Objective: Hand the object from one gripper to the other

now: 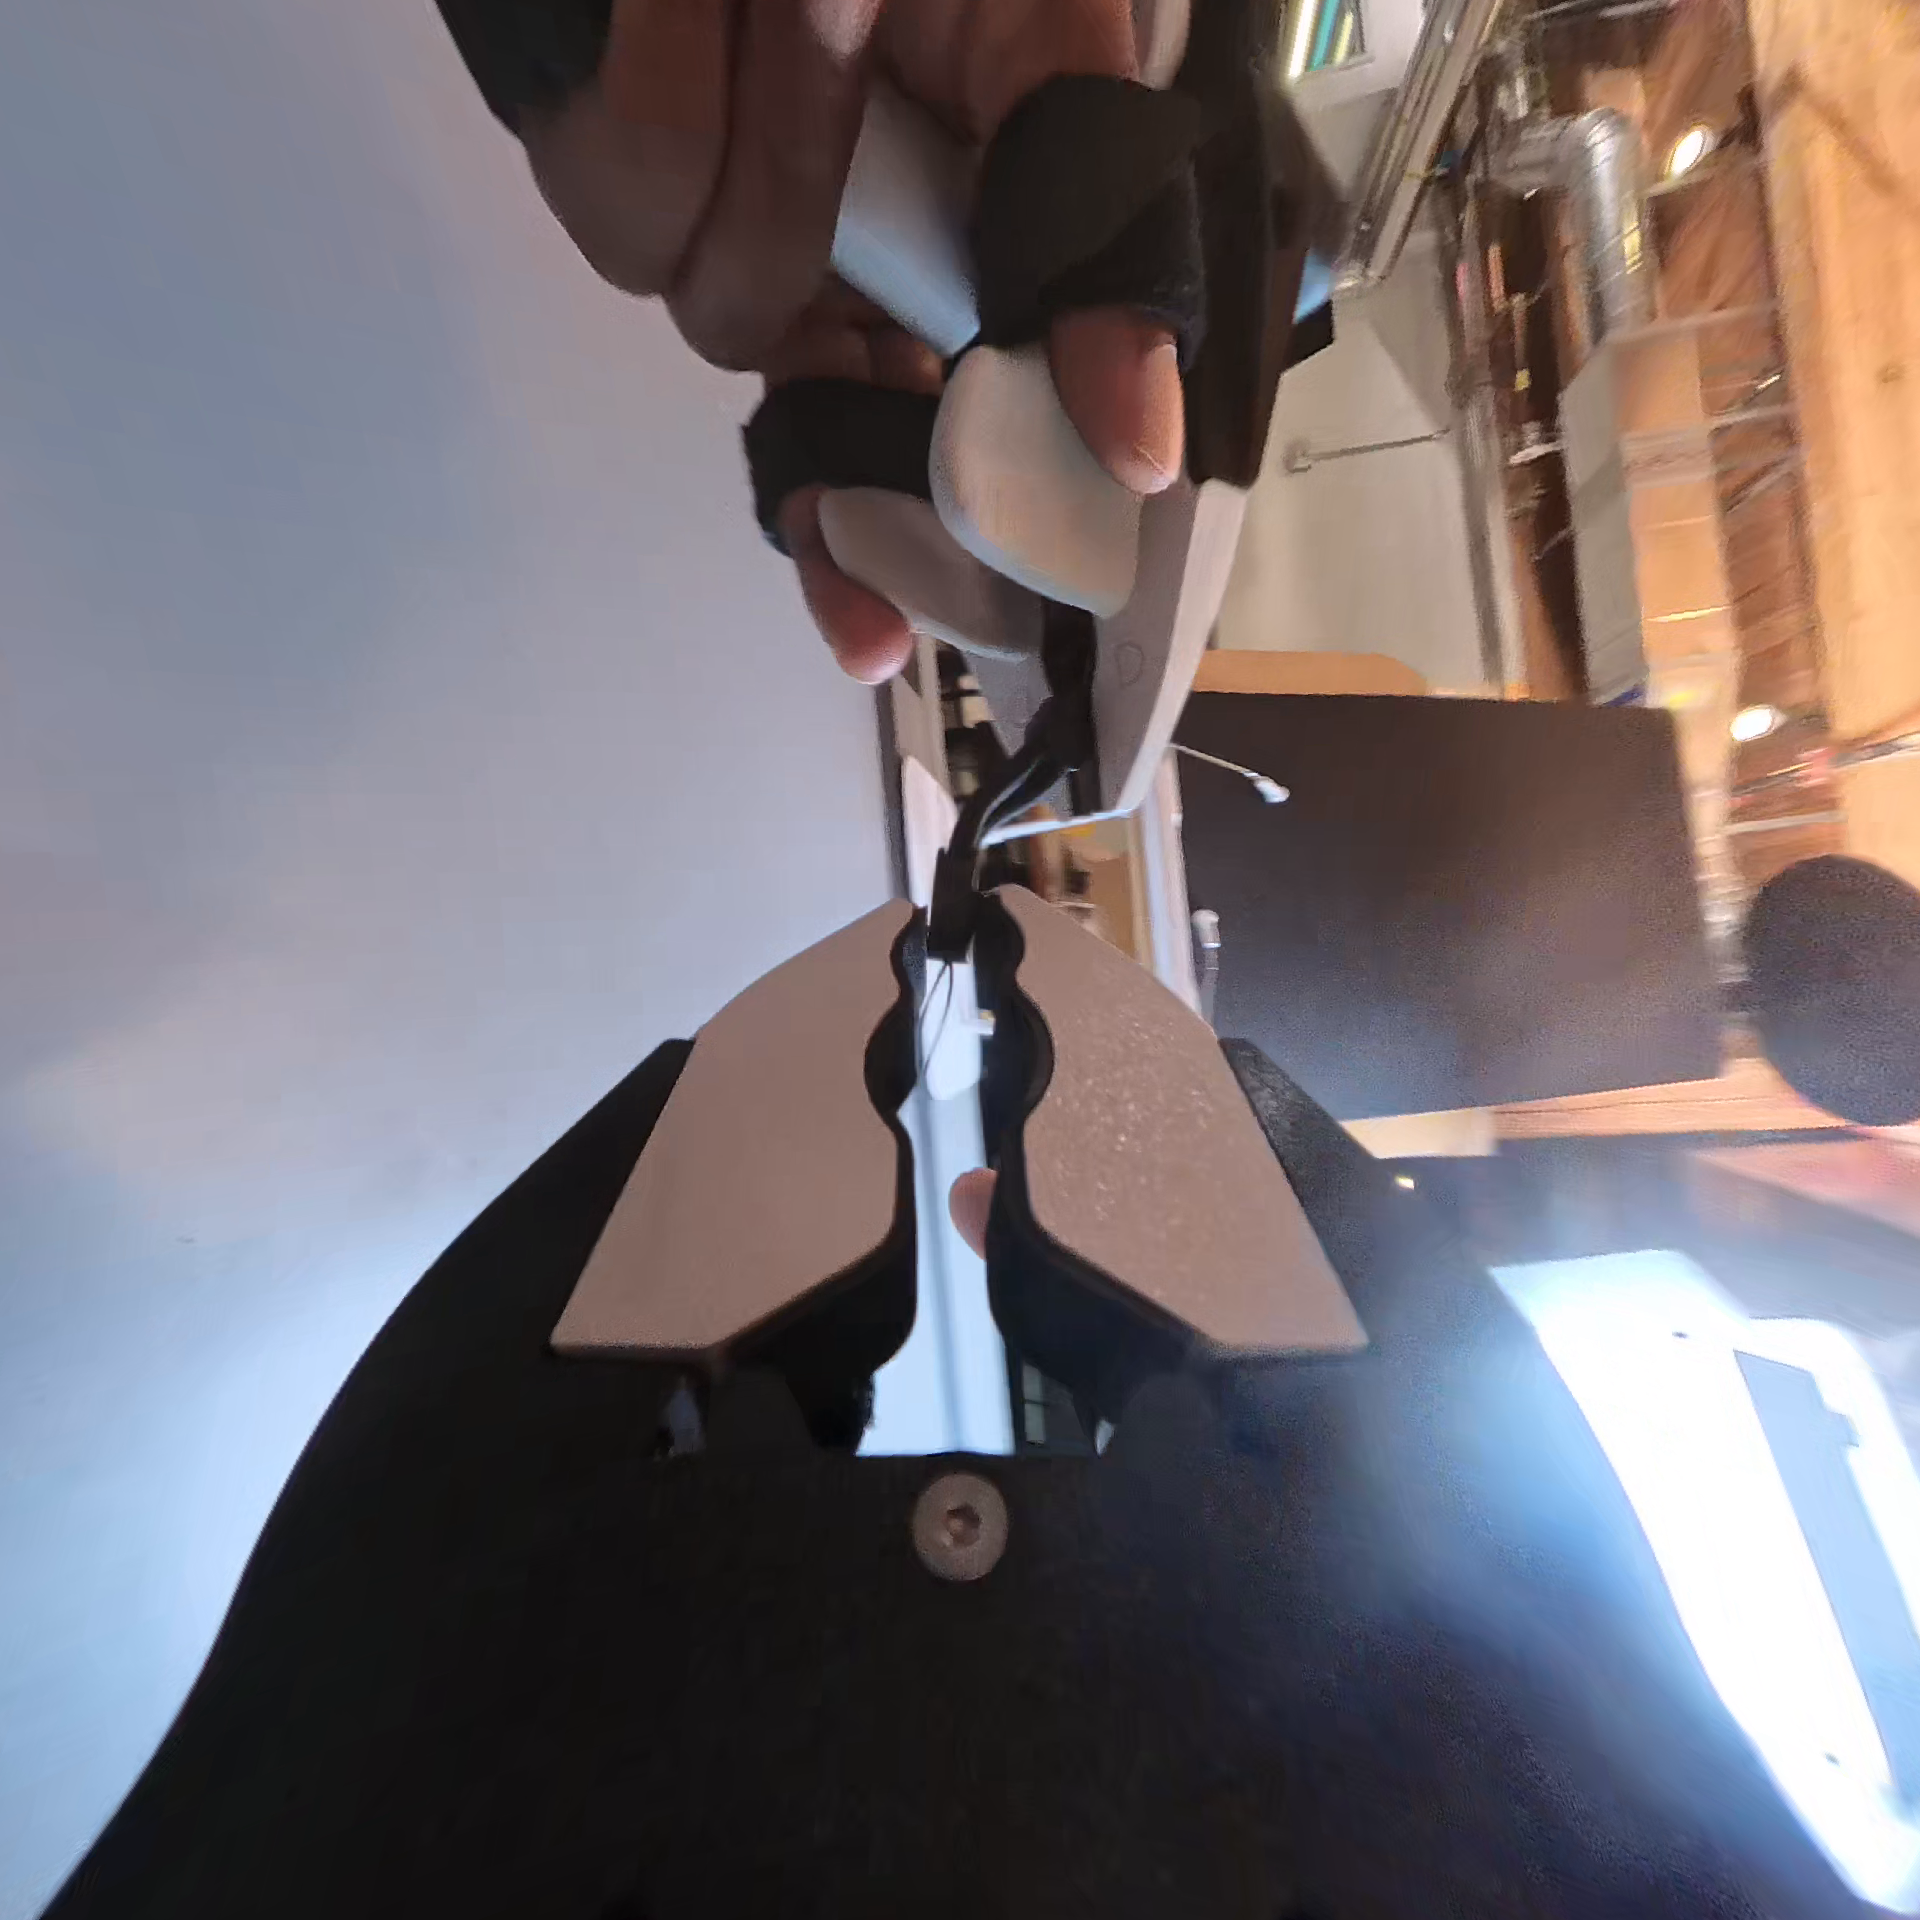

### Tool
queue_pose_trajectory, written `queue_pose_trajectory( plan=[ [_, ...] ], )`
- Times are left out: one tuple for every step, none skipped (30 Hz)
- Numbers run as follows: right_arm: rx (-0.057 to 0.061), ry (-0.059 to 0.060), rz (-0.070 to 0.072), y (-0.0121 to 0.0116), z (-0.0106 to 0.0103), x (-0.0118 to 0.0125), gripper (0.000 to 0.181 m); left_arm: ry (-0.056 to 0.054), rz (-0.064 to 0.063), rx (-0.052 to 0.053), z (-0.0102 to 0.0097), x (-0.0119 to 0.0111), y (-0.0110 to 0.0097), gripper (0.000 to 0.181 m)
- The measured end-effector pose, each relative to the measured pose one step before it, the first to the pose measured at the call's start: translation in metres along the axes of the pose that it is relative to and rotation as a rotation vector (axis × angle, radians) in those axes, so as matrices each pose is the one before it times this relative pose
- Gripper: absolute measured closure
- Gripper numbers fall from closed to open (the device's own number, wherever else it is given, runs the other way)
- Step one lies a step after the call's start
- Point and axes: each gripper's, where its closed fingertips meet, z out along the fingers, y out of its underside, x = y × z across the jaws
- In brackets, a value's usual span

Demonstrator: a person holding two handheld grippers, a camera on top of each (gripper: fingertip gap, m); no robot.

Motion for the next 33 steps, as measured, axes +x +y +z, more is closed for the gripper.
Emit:
queue_pose_trajectory(
  plan=[
    [0.0154, -0.0438, 0.0765, -0.00079, -0.00059, -0.00285, 0.169, -0.0240, 0.0759, -0.0139, -0.00054, 0.00174, -0.00066, 0.175],
    [0.0239, -0.0672, 0.1172, -0.00117, -0.00099, -0.00365, 0.164, -0.0344, 0.0929, -0.0234, -0.00082, 0.00076, -0.00023, 0.175],
    [0.0436, -0.0991, 0.1504, -0.00373, -0.00171, -0.00588, 0.158, -0.0481, 0.1124, -0.0309, -0.00128, -0.00054, 0.00041, 0.175],
    [0.0601, -0.1186, 0.1673, -0.00624, -0.00316, -0.00709, 0.153, -0.0510, 0.1234, -0.0310, -0.00140, -0.00054, 0.00056, 0.176],
    [0.0648, -0.1030, 0.1776, -0.00764, -0.00440, -0.00421, 0.148, -0.0414, 0.1200, -0.0243, -0.00125, 0.00126, 0.00008, 0.176],
    [0.0777, -0.0967, 0.1662, -0.01039, -0.00552, -0.00309, 0.143, -0.0329, 0.1061, -0.0200, -0.00085, 0.00240, -0.00030, 0.176],
    [0.0816, -0.0755, 0.1548, -0.01160, -0.00622, -0.00058, 0.138, -0.0374, 0.0976, -0.0227, -0.00014, 0.00187, 0.00030, 0.176],
    [0.0674, -0.0494, 0.1468, -0.01083, -0.00558, 0.00234, 0.138, -0.0395, 0.0999, -0.0219, 0.00034, 0.00178, 0.00070, 0.176],
    [0.0518, -0.0593, 0.1279, -0.00959, -0.00468, -0.00012, 0.137, -0.0397, 0.0961, -0.0139, 0.00060, 0.00196, -0.00005, 0.176],
    [0.0512, -0.0505, 0.1056, -0.00923, -0.00411, -0.00067, 0.137, -0.0515, 0.0932, -0.0193, 0.00097, 0.00007, 0.00093, 0.176],
    [0.0511, -0.0321, 0.0817, -0.00828, -0.00343, 0.00006, 0.138, -0.0513, 0.0970, -0.0257, 0.00138, -0.00006, 0.00179, 0.176],
    [0.0378, -0.0287, 0.0699, -0.00583, -0.00222, -0.00084, 0.139, -0.0497, 0.1017, -0.0250, 0.00162, 0.00010, 0.00194, 0.176],
    [0.0219, -0.0249, 0.0875, -0.00296, -0.00067, -0.00004, 0.140, -0.0548, 0.1083, -0.0237, 0.00156, -0.00035, 0.00195, 0.176],
    [0.0137, -0.0430, 0.1064, -0.00097, 0.00030, -0.00176, 0.140, -0.0581, 0.1124, -0.0243, 0.00147, -0.00098, 0.00206, 0.176],
    [0.0054, -0.0448, 0.1141, 0.00082, 0.00092, -0.00133, 0.139, -0.0566, 0.1062, -0.0219, 0.00141, -0.00115, 0.00177, 0.176],
    [0.0032, -0.0354, 0.0975, 0.00221, 0.00105, 0.00010, 0.139, -0.0439, 0.0852, -0.0123, 0.00124, -0.00040, 0.00091, 0.176],
    [0.0006, -0.0187, 0.0772, 0.00306, 0.00113, 0.00235, 0.137, -0.0349, 0.0683, -0.0060, 0.00087, -0.00042, 0.00036, 0.176],
    [0.0051, -0.0079, 0.0611, 0.00287, 0.00099, 0.00323, 0.136, -0.0382, 0.0758, -0.0106, 0.00033, -0.00133, 0.00138, 0.176],
    [0.0041, 0.0001, 0.0526, 0.00314, 0.00116, 0.00391, 0.134, -0.0478, 0.0964, -0.0179, 0.00005, -0.00277, 0.00219, 0.176],
    [0.0000, 0.0021, 0.0427, 0.00358, 0.00145, 0.00349, 0.132, -0.0530, 0.1029, -0.0166, -0.00055, -0.00330, 0.00149, 0.176],
    [-0.0031, 0.0077, 0.0295, 0.00378, 0.00184, 0.00382, 0.131, -0.0438, 0.0919, -0.0067, -0.00095, -0.00240, -0.00031, 0.176],
    [-0.0027, 0.0125, 0.0212, 0.00367, 0.00229, 0.00396, 0.130, -0.0339, 0.0734, -0.0003, -0.00094, -0.00185, -0.00181, 0.176],
    [-0.0076, 0.0163, 0.0173, 0.00403, 0.00282, 0.00431, 0.130, -0.0267, 0.0557, -0.0012, -0.00067, -0.00164, -0.00233, 0.176],
    [-0.0104, 0.0094, 0.0147, 0.00413, 0.00338, 0.00332, 0.129, -0.0192, 0.0436, 0.0012, -0.00051, -0.00125, -0.00305, 0.176],
    [-0.0129, 0.0070, 0.0164, 0.00415, 0.00351, 0.00290, 0.129, -0.0119, 0.0358, 0.0053, -0.00040, -0.00056, -0.00369, 0.176],
    [-0.0133, 0.0070, 0.0126, 0.00386, 0.00313, 0.00281, 0.132, -0.0051, 0.0265, 0.0082, -0.00011, 0.00017, -0.00413, 0.176],
    [-0.0087, 0.0051, 0.0088, 0.00289, 0.00243, 0.00256, 0.140, 0.0012, 0.0176, 0.0129, -0.00024, 0.00113, -0.00465, 0.176],
    [-0.0066, 0.0025, 0.0007, 0.00219, 0.00127, 0.00199, 0.153, 0.0021, 0.0153, 0.0137, -0.00050, 0.00129, -0.00418, 0.176],
    [-0.0015, 0.0163, -0.0213, 0.00042, -0.00076, 0.00391, 0.170, -0.0054, 0.0113, 0.0059, -0.00060, -0.00026, -0.00181, 0.176],
    [-0.0066, -0.0058, -0.0259, -0.00040, -0.00146, -0.00011, 0.179, 0.0013, -0.0041, -0.0016, -0.00051, -0.00029, 0.00095, 0.176],
    [-0.0109, -0.0014, -0.0202, -0.00093, -0.00180, -0.00082, 0.179, 0.0066, -0.0204, -0.0072, -0.00037, -0.00015, 0.00307, 0.176],
    [0.0007, 0.0112, -0.0364, -0.00254, -0.00231, -0.00026, 0.180, 0.0100, -0.0341, -0.0050, -0.00026, -0.00020, 0.00416, 0.176],
    [0.0135, 0.0113, -0.0503, -0.00440, -0.00301, -0.00078, 0.180, 0.0239, -0.0570, -0.0027, 0.00025, 0.00061, 0.00487, 0.176]
  ],
)
